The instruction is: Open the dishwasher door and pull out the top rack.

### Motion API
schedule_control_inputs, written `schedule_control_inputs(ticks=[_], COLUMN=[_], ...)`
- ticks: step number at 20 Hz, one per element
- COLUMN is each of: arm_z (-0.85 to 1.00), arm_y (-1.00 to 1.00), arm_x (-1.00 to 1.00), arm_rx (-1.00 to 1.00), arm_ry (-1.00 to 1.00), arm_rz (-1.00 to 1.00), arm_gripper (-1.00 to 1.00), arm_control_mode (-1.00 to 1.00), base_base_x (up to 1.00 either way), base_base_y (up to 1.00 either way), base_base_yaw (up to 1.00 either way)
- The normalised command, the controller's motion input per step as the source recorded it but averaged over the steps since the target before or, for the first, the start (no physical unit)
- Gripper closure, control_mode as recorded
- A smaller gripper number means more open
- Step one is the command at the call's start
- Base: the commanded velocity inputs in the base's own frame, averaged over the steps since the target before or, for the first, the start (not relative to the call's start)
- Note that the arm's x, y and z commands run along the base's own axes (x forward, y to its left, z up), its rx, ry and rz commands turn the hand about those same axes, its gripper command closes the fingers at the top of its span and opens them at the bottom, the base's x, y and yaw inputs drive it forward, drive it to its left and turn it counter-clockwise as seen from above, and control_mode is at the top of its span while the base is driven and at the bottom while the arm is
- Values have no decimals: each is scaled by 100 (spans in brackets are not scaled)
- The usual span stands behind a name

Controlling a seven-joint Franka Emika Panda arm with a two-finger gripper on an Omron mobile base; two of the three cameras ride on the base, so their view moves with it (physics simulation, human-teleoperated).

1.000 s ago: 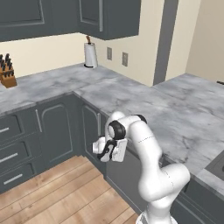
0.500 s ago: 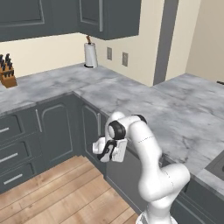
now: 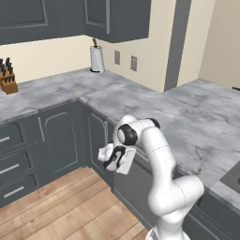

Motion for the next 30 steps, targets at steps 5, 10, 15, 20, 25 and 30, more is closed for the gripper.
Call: schedule_control_inputs(ticks=[5,10,15,20,25,30], arm_z=[-25,-45,-60,-66,-38,0], arm_y=[66,89,90,87,74,60], arm_x=[-85,-100,-98,-84,-47,-28], arm_rx=[31,30,31,33,26,14], arm_ry=[12,10,11,9,5,1], arm_rz=[12,19,21,22,18,14], arm_gripper=[100,100,100,100,100,100], arm_control_mode=[-100,-100,-100,-100,-100,-100], base_base_x=[0,0,0,0,0,0], base_base_y=[0,0,0,0,0,0], base_base_yaw=[0,0,0,0,0,0])
